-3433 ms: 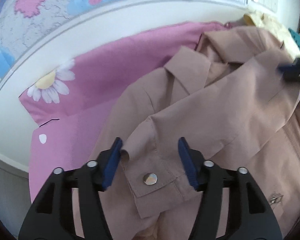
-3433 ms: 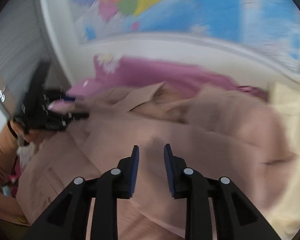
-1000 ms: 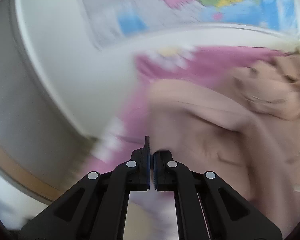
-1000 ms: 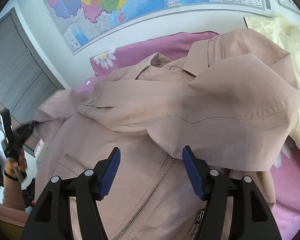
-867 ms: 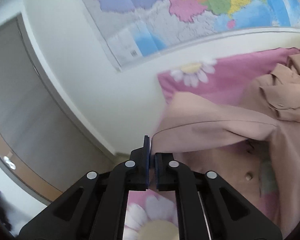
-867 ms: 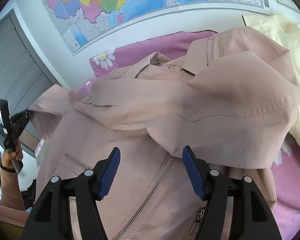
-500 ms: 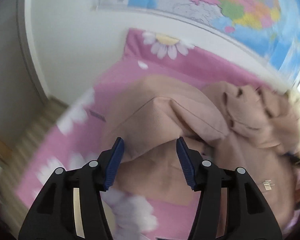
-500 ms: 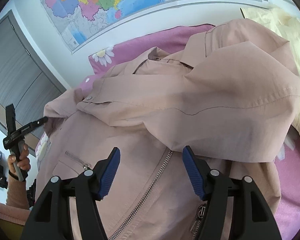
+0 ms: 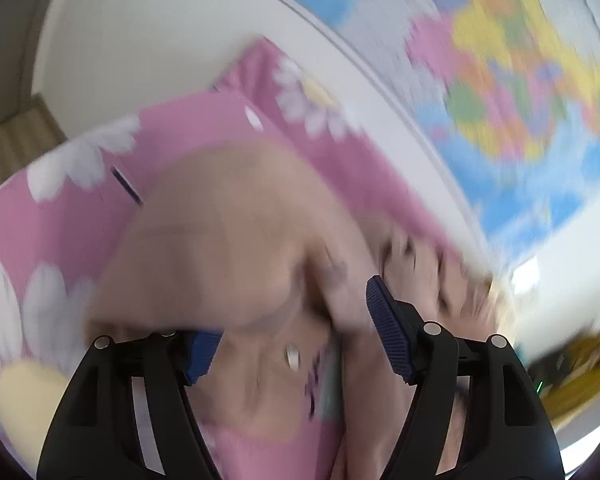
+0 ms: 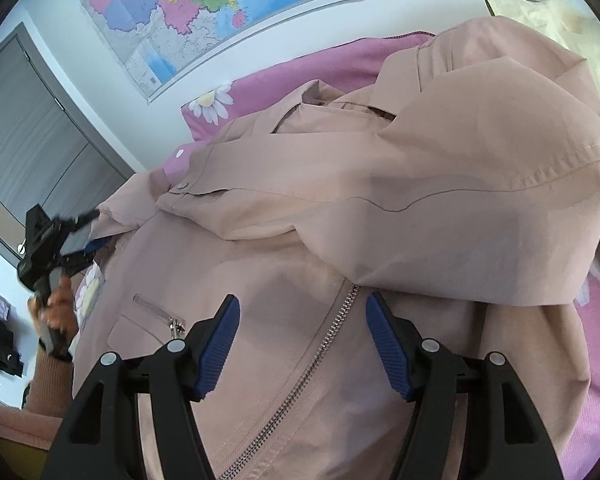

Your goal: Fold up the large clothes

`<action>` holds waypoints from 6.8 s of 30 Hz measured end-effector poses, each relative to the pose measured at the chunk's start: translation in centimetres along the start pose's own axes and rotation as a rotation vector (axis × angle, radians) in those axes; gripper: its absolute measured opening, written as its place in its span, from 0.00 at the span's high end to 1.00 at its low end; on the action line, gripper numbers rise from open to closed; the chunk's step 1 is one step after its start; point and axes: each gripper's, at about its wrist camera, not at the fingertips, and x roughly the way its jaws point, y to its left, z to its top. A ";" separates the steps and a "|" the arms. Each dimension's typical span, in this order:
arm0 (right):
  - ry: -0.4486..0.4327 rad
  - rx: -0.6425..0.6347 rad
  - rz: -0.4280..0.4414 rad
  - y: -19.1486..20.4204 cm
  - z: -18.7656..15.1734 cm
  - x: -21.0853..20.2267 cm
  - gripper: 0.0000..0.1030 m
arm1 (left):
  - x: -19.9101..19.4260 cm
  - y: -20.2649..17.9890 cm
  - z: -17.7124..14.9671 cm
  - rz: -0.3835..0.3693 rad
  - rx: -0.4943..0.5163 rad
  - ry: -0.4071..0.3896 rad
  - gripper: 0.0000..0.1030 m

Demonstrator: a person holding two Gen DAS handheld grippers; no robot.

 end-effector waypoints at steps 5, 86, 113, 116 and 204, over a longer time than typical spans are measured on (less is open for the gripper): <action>-0.004 0.005 0.000 -0.2 -0.3 -0.3 0.38 | 0.8 1.8 2.6 0.047 -0.110 -0.058 0.70; -0.150 0.055 -0.148 -1.1 0.8 -5.9 0.44 | 9.1 -20.6 -10.2 0.140 1.027 0.204 0.13; -0.245 0.206 -0.151 -7.5 1.0 -10.8 0.38 | 9.4 -15.7 -6.7 0.237 0.864 0.239 0.13; -0.288 0.183 -0.109 -6.9 0.5 -12.1 0.26 | 9.2 -15.1 -6.4 0.228 0.852 0.246 0.13; -0.055 0.167 0.073 -1.4 -14.2 -11.1 0.66 | -3.4 -10.4 -20.8 0.129 0.770 0.398 0.63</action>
